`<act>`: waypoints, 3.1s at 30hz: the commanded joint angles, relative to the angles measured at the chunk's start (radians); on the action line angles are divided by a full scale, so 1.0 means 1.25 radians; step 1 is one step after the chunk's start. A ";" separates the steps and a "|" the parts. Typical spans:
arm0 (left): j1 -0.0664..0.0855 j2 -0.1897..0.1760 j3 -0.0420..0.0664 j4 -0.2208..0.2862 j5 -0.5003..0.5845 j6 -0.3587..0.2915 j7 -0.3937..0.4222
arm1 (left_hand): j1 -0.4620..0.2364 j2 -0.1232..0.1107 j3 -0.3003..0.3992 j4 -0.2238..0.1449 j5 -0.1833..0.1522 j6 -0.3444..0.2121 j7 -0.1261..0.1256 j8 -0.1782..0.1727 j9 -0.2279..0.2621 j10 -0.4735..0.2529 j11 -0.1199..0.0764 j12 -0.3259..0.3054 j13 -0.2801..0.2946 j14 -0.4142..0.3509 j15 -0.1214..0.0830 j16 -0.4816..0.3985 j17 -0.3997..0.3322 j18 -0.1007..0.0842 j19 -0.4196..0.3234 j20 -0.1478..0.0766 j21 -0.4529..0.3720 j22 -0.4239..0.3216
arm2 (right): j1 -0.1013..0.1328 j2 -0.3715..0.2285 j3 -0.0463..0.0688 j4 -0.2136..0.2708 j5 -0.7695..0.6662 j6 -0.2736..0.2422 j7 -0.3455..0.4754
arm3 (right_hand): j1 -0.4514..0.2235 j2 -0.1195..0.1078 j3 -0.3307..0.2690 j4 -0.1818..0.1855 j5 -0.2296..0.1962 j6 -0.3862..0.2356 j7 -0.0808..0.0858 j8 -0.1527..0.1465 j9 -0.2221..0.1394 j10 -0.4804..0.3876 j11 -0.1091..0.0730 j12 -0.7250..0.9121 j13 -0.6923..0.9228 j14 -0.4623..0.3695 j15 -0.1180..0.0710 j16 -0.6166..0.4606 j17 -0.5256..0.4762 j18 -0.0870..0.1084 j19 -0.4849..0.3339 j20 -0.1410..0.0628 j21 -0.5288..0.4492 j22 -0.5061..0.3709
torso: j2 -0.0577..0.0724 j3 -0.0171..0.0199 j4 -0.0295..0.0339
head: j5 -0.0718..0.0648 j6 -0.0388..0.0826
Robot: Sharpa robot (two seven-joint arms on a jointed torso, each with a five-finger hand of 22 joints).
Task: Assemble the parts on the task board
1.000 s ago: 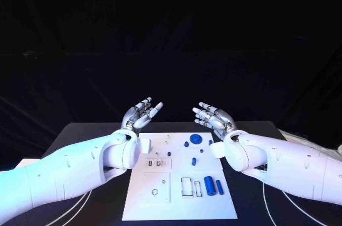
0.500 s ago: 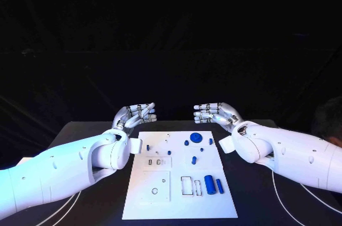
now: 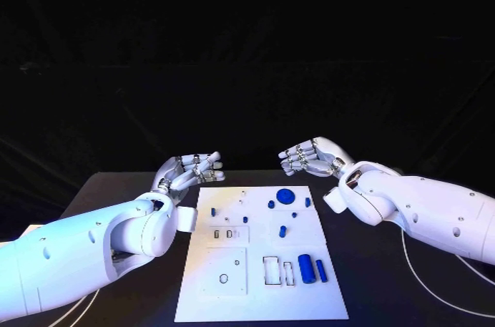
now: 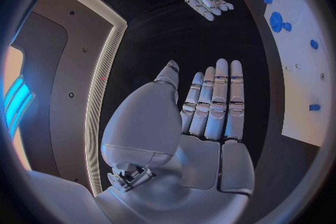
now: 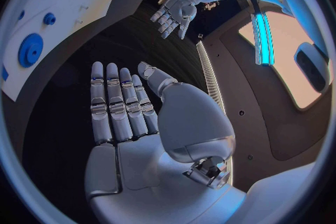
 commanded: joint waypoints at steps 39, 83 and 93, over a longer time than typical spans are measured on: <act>0.014 -0.065 0.015 0.165 0.003 0.083 -0.034 | 0.029 -0.008 -0.020 -0.040 -0.015 0.013 -0.001 -0.025 -0.002 0.018 -0.001 -0.034 -0.001 0.020 -0.007 -0.009 0.044 0.008 0.031 -0.009 0.017 0.007 | 0.057 0.049 0.003 0.030 -0.859 0.198 -0.348 | 0.017 -0.100 -0.018 0.076 -0.038 0.069 -0.056 -0.009 0.001 0.059 -0.062 -0.012 0.004 0.311 -0.103 0.417 0.295 -0.009 0.205 -0.104 0.614 0.462 | 0.127 0.0027 0.0389 | -0.045 0.031; 0.015 -0.077 0.015 0.164 0.003 0.088 -0.055 | 0.036 -0.002 -0.020 -0.049 -0.014 0.010 0.005 -0.032 -0.002 0.014 0.002 -0.042 -0.002 0.021 -0.005 -0.013 0.052 0.007 0.033 -0.009 0.019 0.008 | 0.051 0.072 0.006 0.039 -0.834 0.026 -0.378 | 0.035 -0.044 0.072 0.144 -0.097 0.164 -0.078 0.016 0.031 0.152 -0.086 -0.011 0.008 0.314 -0.119 0.717 0.573 -0.055 0.305 -0.116 0.843 0.777 | 0.145 0.0016 0.0499 | -0.045 0.041; 0.015 -0.076 0.015 0.161 0.003 0.091 -0.058 | 0.038 -0.001 -0.020 -0.052 -0.013 0.010 0.005 -0.033 -0.002 0.014 0.003 -0.044 -0.002 0.020 -0.005 -0.015 0.054 0.007 0.032 -0.008 0.019 0.008 | 0.052 0.147 0.006 -0.039 -0.851 0.007 -0.391 | 0.035 -0.049 0.080 0.148 -0.098 0.159 -0.075 0.011 0.033 0.144 -0.083 -0.014 0.006 0.311 -0.117 0.724 0.577 -0.055 0.303 -0.115 0.848 0.782 | 0.148 0.0012 0.0527 | -0.043 0.042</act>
